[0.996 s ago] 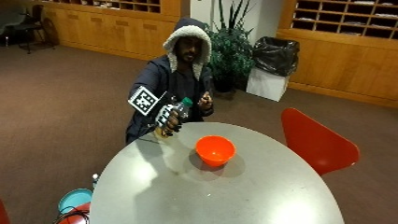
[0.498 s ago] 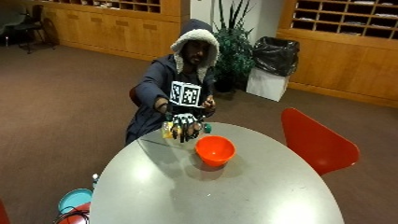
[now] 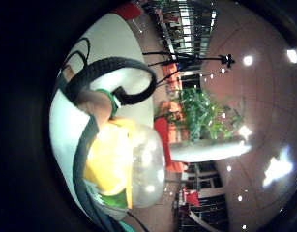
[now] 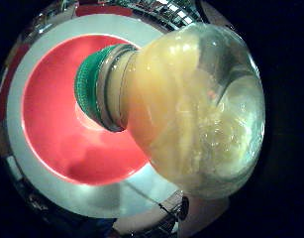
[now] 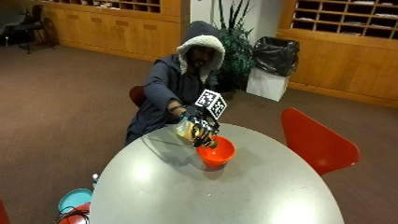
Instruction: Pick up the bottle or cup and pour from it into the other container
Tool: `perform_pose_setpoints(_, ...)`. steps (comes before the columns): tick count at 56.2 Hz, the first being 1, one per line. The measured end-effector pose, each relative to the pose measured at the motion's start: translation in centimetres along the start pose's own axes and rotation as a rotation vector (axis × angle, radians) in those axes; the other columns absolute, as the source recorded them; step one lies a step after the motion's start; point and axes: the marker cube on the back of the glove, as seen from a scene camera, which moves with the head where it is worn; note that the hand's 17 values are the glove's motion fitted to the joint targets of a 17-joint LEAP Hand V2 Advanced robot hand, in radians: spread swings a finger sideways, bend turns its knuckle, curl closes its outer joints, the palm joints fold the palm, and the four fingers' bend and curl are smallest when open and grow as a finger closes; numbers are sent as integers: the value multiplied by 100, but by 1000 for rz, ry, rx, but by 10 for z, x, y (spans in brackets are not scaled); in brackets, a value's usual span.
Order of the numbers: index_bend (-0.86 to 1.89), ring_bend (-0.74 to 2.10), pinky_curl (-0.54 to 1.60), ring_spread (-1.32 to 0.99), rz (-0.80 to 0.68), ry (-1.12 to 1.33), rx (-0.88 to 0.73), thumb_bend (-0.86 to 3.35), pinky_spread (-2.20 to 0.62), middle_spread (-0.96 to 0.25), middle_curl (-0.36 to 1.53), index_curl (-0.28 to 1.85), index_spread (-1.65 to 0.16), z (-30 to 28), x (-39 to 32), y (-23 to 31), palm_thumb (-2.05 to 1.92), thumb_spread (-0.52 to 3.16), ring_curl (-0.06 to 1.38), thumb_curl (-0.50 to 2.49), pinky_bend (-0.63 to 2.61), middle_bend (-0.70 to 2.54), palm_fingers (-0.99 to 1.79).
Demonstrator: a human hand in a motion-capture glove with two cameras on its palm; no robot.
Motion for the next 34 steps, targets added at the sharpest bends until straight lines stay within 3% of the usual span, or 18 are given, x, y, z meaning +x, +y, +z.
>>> perform_pose_setpoints(34, 13, 56, 36, -20, 37, -92, 27, -4, 1, -28, 48, 34, -27, -4, 8, 20, 93, 58, 40, 63, 29, 27, 114)
